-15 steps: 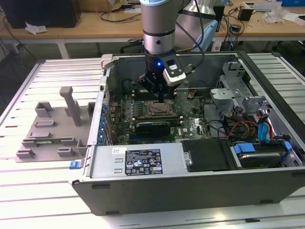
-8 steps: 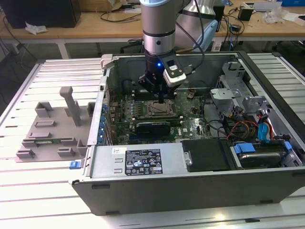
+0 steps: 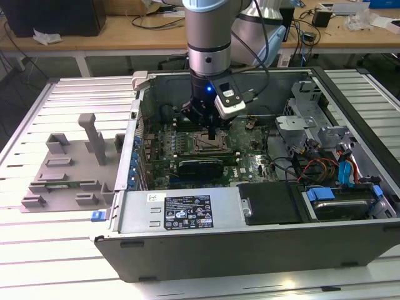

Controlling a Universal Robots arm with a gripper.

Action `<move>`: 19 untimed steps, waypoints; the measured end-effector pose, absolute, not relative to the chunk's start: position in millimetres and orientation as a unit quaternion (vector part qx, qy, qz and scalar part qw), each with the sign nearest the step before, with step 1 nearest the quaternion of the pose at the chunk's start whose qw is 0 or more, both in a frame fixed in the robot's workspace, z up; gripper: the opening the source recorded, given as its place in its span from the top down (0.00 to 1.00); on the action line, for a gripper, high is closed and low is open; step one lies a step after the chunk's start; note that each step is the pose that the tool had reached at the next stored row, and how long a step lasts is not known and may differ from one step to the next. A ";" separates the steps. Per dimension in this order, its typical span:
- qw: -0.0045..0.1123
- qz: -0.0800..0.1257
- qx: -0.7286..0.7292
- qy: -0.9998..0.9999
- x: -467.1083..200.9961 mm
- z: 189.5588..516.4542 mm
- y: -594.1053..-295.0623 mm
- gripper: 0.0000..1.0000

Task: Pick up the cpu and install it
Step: 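Install the second cpu locking lever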

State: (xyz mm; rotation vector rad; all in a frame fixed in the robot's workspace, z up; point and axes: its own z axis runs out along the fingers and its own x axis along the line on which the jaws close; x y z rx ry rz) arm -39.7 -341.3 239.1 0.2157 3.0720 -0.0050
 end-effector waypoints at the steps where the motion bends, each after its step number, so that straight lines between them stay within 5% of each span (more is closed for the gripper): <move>1: 0.031 -0.002 0.070 0.997 -39.7 239.1 -342.8 0.89; 19: 0.031 0.001 0.010 0.999 -46.9 230.7 -362.6 0.89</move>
